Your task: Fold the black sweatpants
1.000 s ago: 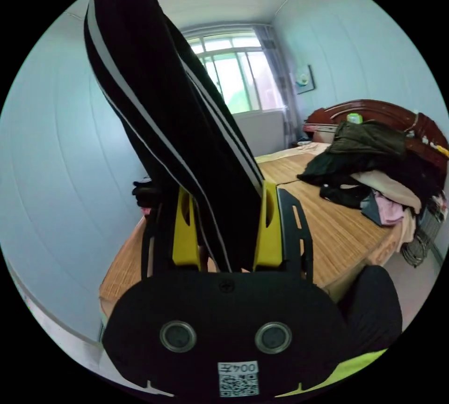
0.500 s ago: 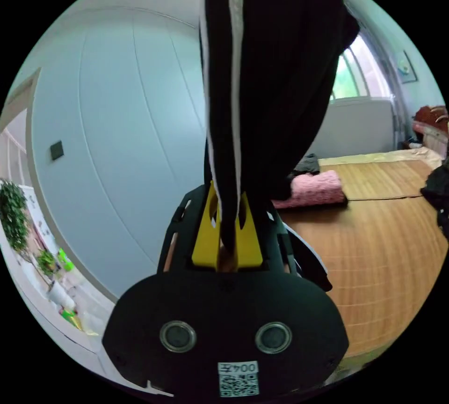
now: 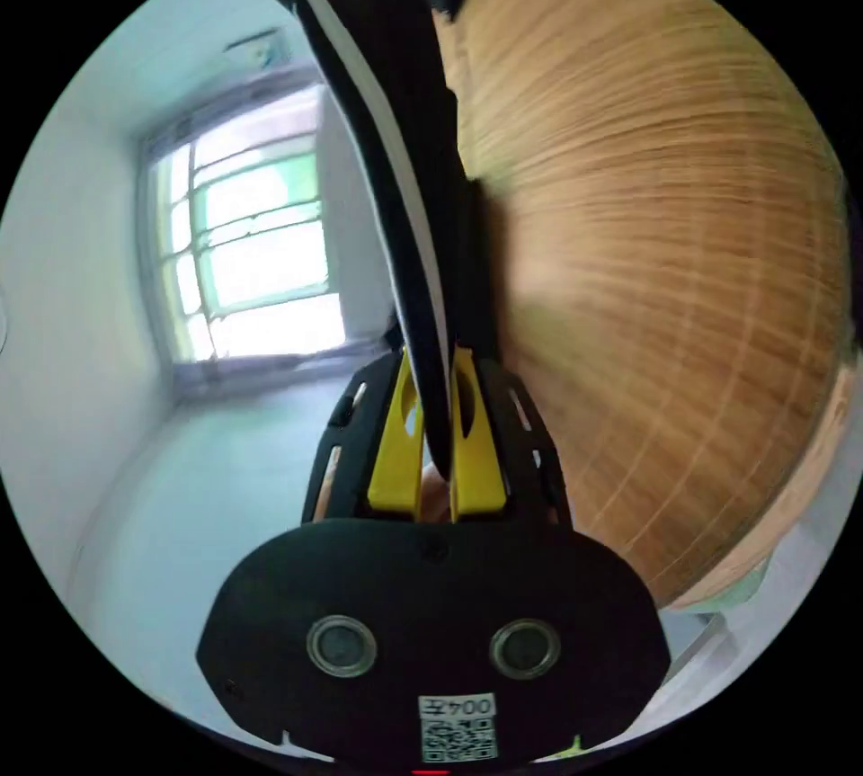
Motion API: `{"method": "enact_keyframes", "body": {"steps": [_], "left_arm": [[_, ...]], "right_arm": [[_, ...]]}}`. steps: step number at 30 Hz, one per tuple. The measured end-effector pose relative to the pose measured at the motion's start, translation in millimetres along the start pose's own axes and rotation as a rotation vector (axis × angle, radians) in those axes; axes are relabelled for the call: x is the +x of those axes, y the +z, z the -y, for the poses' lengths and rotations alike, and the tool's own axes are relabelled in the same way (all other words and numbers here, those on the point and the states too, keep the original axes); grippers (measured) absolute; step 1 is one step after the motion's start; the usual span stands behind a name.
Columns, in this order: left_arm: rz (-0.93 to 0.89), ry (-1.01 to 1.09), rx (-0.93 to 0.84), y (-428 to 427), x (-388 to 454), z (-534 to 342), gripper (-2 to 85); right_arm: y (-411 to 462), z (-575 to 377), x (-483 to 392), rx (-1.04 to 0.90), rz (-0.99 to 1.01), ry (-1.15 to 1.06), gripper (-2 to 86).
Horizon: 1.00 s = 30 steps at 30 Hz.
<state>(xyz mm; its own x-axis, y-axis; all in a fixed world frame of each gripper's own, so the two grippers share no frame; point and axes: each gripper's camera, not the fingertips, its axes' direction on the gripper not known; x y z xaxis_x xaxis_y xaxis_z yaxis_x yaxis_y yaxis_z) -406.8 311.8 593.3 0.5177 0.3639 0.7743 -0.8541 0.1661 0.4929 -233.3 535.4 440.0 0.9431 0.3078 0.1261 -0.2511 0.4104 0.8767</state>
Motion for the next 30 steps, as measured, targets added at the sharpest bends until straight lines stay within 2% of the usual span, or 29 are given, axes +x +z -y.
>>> {"method": "enact_keyframes", "body": {"steps": [2, 3, 4, 5, 9, 12, 14, 17, 19, 20, 21, 22, 23, 25, 27, 30], "left_arm": [[-0.092, 0.178, 0.073, 2.8, 56.3, 44.8, 6.2], [-0.152, 0.242, 0.126, -0.5, 83.3, 68.0, 6.4], [-0.163, 0.246, 0.135, -1.5, 98.1, 85.1, 6.6], [-0.161, 0.233, 0.13, -0.6, 101.1, 90.7, 6.6], [-0.245, 0.129, 0.097, 10.7, 94.6, 82.5, 6.8], [-0.273, 0.102, 0.025, 17.2, 98.4, 52.0, 6.6], [-0.28, 0.06, -0.033, 17.7, 102.4, 30.1, 5.8], [-0.301, -0.179, -0.161, 19.6, 97.5, -13.9, 3.7], [-0.427, -0.531, -0.254, 23.5, 84.0, -62.1, 2.8], [-0.461, -0.638, -0.278, 24.8, 81.0, -76.3, 2.6], [-0.541, -0.855, -0.311, 26.4, 77.4, -106.4, 2.3], [-0.646, -1.09, -0.321, 26.4, 78.1, -140.5, 1.9], [-0.702, -1.209, -0.32, 25.7, 80.8, -157.9, 1.7], [-0.865, -1.606, -0.262, 12.9, 105.5, -220.4, 1.0], [-0.895, -1.774, -0.215, -5.6, 129.0, -253.1, 0.6], [-0.864, -1.813, -0.216, -44.1, 162.4, -284.9, 0.4]], "right_arm": [[-7.0, -71.3, 143.5, -0.09, -0.084, 0.147, 6.6], [-9.8, -90.8, 173.9, -0.117, -0.111, 0.205, 6.8], [-16.5, -128.6, 218.0, -0.176, -0.157, 0.269, 7.1], [-37.1, -161.9, 239.0, -0.157, -0.152, 0.264, 7.6], [-115.2, -224.1, 245.5, -0.034, -0.065, 0.251, 9.2], [-156.1, -257.0, 214.4, -0.026, -0.182, 0.187, 9.3], [-189.5, -284.0, 181.6, 0.046, -0.248, 0.157, 7.8], [-225.7, -330.1, 117.4, 0.176, -0.403, 0.072, 2.8], [-228.9, -362.7, 70.1, 0.193, -0.485, -0.025, 0.7], [-222.3, -386.1, 42.5, 0.188, -0.548, -0.082, 0.2], [-216.1, -397.7, 30.6, 0.173, -0.586, -0.106, 0.1], [-199.5, -420.4, 10.6, 0.123, -0.658, -0.154, 0.0], [-178.9, -442.4, -4.0, 0.057, -0.728, -0.182, 0.2], [-147.8, -471.9, -18.9, -0.049, -0.808, -0.217, 1.0], [-123.2, -500.0, -32.3, -0.088, -0.859, -0.26, 2.9], [-86.8, -529.8, -41.2, -0.161, -0.921, -0.294, 5.3]]}}
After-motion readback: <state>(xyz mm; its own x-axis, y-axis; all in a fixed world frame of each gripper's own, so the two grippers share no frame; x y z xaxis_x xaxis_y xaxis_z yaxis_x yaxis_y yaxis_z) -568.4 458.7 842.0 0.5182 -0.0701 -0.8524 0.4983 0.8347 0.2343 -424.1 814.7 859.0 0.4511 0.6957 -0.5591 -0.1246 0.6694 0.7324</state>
